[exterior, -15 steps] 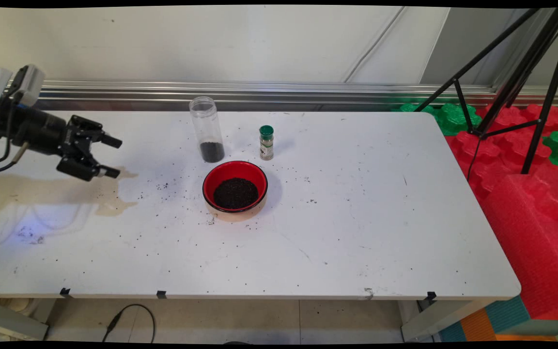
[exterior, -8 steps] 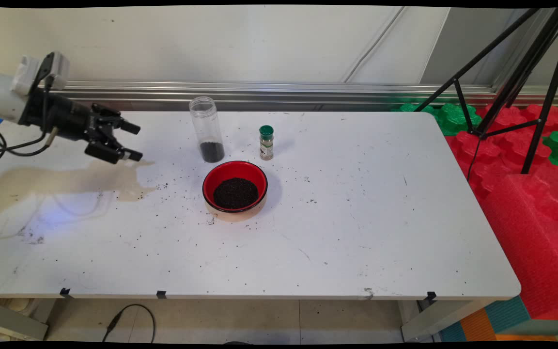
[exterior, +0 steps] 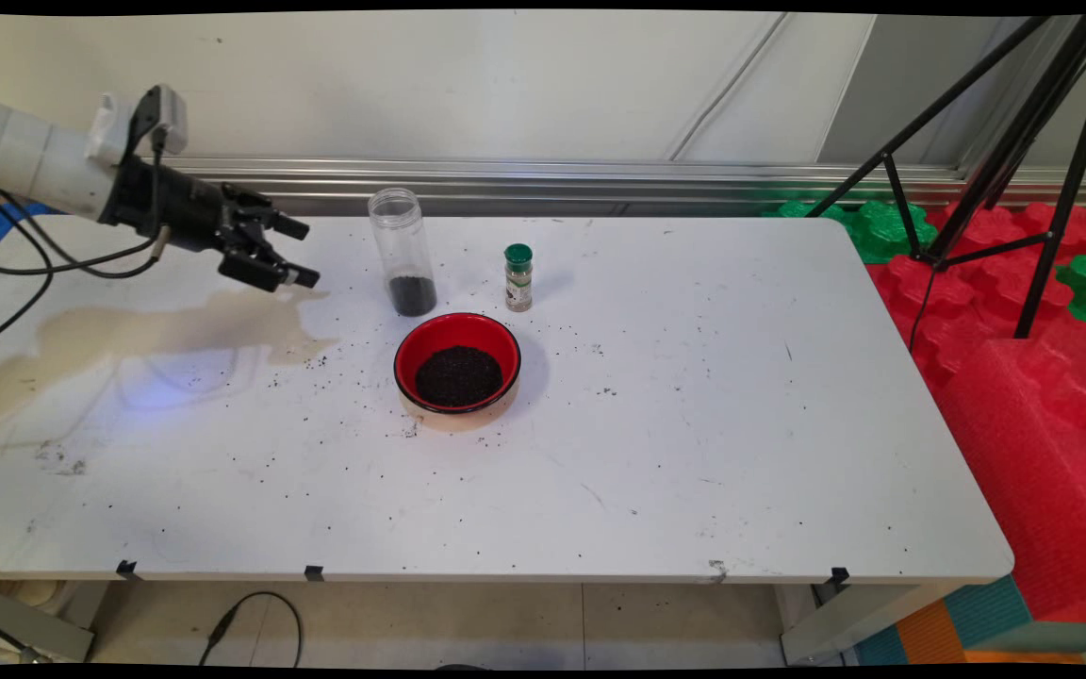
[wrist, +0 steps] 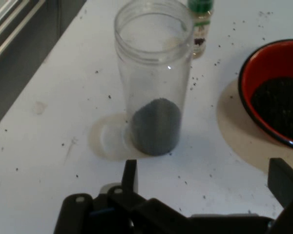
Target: Pick up the black seasoning powder from the table
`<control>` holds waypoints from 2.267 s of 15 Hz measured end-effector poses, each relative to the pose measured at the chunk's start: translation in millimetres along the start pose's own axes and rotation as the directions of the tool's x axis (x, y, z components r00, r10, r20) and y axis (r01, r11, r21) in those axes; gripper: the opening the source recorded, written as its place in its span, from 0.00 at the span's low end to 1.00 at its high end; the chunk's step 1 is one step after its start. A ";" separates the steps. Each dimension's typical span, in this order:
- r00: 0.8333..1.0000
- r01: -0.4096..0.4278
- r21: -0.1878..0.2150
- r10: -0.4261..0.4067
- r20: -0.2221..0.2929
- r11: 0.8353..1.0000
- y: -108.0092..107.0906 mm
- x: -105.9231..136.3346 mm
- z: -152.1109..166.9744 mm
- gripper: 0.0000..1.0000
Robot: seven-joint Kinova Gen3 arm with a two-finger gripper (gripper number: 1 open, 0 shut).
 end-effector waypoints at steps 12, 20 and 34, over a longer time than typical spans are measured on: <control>0.998 -0.044 -0.017 0.044 -0.035 0.999 -35.5 10.4 62.2 1.00; 0.990 -0.126 -0.054 0.122 -0.068 0.991 -51.2 13.4 94.3 1.00; 0.968 -0.239 -0.107 0.229 -0.102 0.965 -65.4 15.2 132.8 1.00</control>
